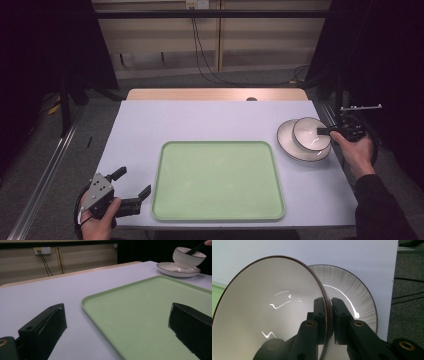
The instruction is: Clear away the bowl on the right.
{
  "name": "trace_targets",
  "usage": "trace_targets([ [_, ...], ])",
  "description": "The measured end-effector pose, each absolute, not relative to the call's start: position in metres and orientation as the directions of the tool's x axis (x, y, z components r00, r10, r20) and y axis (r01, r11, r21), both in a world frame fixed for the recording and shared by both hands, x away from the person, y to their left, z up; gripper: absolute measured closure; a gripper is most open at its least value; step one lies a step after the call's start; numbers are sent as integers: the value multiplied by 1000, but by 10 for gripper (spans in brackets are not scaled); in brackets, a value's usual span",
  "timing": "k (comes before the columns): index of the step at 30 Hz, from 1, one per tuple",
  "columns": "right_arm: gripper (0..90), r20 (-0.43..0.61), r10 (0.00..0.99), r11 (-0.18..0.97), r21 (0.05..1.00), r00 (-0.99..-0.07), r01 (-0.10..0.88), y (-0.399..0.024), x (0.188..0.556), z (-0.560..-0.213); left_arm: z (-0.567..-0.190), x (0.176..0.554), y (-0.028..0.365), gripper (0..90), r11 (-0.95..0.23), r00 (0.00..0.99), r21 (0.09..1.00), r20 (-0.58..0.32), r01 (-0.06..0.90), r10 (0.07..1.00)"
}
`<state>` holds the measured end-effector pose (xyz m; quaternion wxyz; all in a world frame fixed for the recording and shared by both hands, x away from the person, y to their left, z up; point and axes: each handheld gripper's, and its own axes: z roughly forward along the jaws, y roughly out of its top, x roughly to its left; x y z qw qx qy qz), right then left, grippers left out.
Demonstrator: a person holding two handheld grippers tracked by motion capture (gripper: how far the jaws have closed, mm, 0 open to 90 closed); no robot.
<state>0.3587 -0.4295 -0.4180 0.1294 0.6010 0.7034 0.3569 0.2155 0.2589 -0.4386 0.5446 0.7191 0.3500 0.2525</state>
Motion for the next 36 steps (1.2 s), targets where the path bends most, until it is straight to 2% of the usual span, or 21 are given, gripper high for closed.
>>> trace_targets([
  [30, 828, 255, 905, 79, 686, -340, 723, -424, 340, -397, -438, 215, 258, 16, -168, 626, 959, -12, 228, 780],
  [36, 828, 247, 903, 109, 661, -352, 742, -412, 337, -397, -438, 215, 259, 16, -166, 623, 959, -12, 228, 782],
])
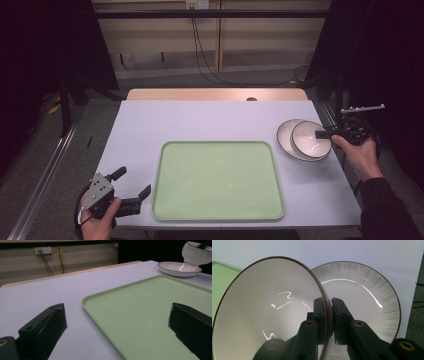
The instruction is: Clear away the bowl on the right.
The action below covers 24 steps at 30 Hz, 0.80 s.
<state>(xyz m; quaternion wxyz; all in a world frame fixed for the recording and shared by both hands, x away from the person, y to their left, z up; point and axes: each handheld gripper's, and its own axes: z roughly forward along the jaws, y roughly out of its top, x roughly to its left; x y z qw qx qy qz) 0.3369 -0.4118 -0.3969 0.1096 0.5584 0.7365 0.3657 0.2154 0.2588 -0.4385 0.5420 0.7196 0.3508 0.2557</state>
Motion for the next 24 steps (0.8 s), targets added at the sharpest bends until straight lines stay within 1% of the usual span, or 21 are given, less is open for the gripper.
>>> trace_targets([
  [10, 827, 263, 887, 124, 658, -381, 743, -405, 330, -394, -439, 216, 259, 16, -165, 623, 959, -16, 231, 782],
  [24, 827, 265, 860, 174, 650, -436, 740, -378, 333, -392, -439, 215, 258, 17, -165, 624, 959, -15, 230, 781],
])
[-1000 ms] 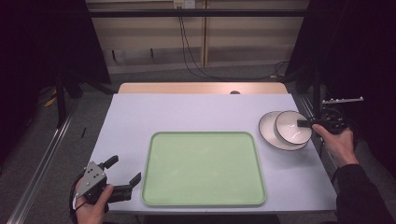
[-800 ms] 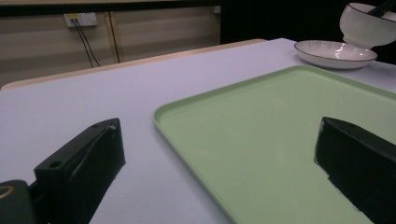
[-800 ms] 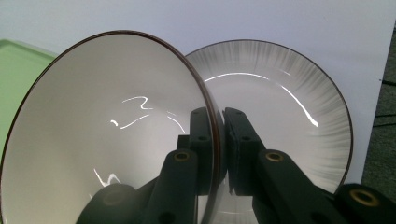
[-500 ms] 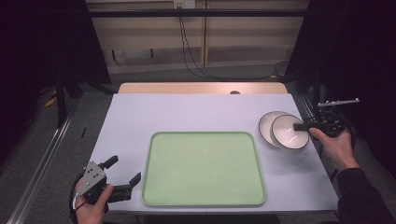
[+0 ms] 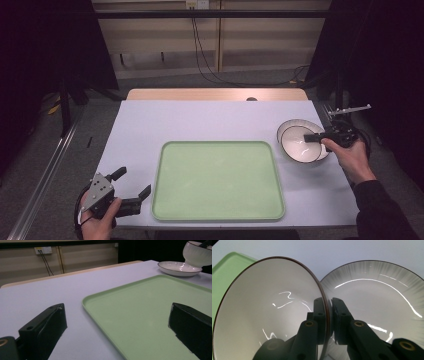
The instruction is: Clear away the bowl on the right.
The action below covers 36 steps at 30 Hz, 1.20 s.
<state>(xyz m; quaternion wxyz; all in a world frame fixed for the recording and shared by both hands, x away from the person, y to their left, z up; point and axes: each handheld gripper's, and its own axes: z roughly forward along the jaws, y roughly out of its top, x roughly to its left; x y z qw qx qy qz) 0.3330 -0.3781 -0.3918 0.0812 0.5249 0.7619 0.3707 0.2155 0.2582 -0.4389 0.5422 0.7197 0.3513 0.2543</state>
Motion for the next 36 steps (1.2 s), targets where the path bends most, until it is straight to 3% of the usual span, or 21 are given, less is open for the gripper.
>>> trace_targets([
  [36, 826, 281, 802, 236, 663, -528, 711, -320, 367, -389, -439, 216, 258, 16, -164, 628, 960, -16, 229, 778],
])
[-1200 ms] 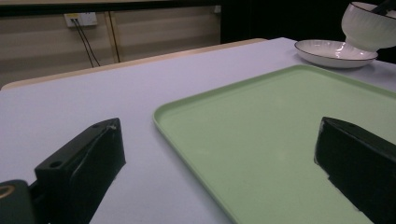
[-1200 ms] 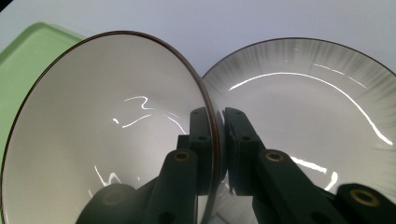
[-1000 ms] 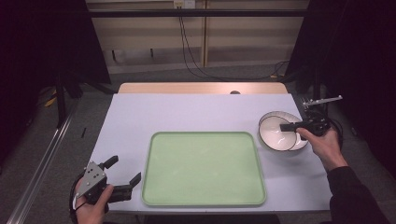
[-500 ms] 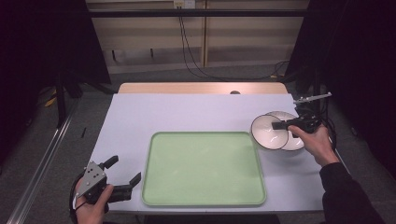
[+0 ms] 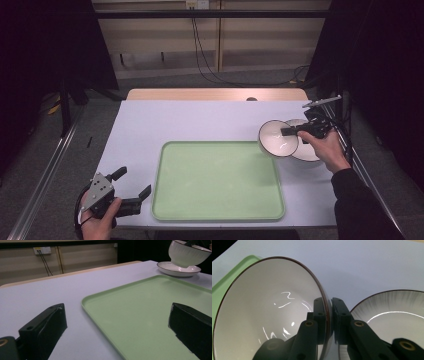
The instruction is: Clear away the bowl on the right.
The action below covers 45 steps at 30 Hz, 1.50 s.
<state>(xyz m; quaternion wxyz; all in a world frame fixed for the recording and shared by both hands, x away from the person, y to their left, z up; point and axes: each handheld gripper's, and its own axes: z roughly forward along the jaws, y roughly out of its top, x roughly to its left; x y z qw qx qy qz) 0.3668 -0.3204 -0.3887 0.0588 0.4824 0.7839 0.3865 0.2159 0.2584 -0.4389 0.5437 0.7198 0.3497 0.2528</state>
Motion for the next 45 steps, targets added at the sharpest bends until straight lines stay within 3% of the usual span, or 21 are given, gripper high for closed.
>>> trace_targets([
  [45, 825, 293, 818, 244, 603, -495, 760, -286, 403, -421, -439, 217, 260, 16, -168, 627, 958, -14, 230, 779],
])
